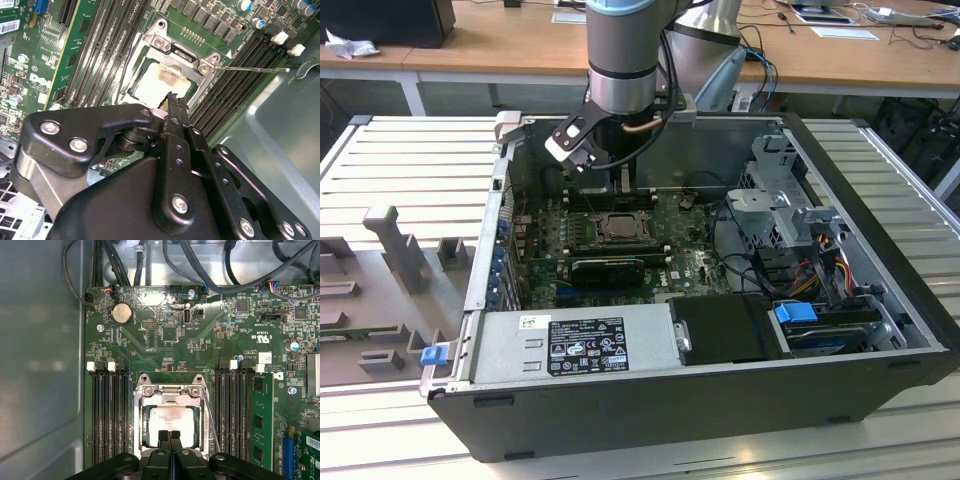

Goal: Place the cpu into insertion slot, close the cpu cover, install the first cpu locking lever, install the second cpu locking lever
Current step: 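Install the first cpu locking lever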

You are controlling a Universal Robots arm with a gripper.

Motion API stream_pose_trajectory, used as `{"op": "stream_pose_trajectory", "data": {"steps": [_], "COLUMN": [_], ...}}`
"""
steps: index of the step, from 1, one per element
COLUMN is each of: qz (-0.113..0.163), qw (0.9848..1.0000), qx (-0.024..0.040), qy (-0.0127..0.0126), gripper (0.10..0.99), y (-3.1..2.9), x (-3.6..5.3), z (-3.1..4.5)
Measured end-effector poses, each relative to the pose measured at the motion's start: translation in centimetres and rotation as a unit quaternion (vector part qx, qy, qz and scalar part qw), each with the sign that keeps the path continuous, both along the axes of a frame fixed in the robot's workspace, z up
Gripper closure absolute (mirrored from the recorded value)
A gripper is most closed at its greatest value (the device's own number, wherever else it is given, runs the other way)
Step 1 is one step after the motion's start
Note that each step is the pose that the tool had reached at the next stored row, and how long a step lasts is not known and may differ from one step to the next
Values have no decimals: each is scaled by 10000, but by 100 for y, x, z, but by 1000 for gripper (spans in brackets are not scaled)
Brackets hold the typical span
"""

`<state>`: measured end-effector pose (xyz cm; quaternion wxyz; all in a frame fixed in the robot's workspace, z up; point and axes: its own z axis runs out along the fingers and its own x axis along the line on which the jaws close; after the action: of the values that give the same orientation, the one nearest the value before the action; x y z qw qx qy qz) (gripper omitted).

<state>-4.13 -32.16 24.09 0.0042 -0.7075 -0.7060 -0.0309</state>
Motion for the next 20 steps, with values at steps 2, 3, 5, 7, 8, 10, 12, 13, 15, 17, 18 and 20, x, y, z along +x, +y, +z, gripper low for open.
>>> {"op": "stream_pose_trajectory", "data": {"steps": [2, 3, 5, 7, 8, 10, 12, 13, 15, 17, 18, 20], "qz": [0, 0, 0, 0, 0, 0, 0, -1, 0, 96, 187, 366], "qw": [10000, 10000, 10000, 10000, 10000, 10000, 10000, 10000, 10000, 10000, 9998, 9993], "qx": [2, 1, 2, 2, 2, 0, 0, 0, 0, 0, 0, 0], "qy": [-1, -1, -1, -1, -1, 0, 1, 1, 1, 1, 1, 1], "gripper": [980, 980, 980, 980, 980, 980, 980, 980, 980, 980, 980, 980], "y": [1, 0, 1, 0, 1, 1, 1, 1, 0, -2, -2, -2], "x": [0, 0, 0, 0, 0, 3, 3, 3, 3, 3, 3, 3], "z": [13, 23, 55, 116, 177, 263, 313, 345, 443, 453, 453, 452]}}
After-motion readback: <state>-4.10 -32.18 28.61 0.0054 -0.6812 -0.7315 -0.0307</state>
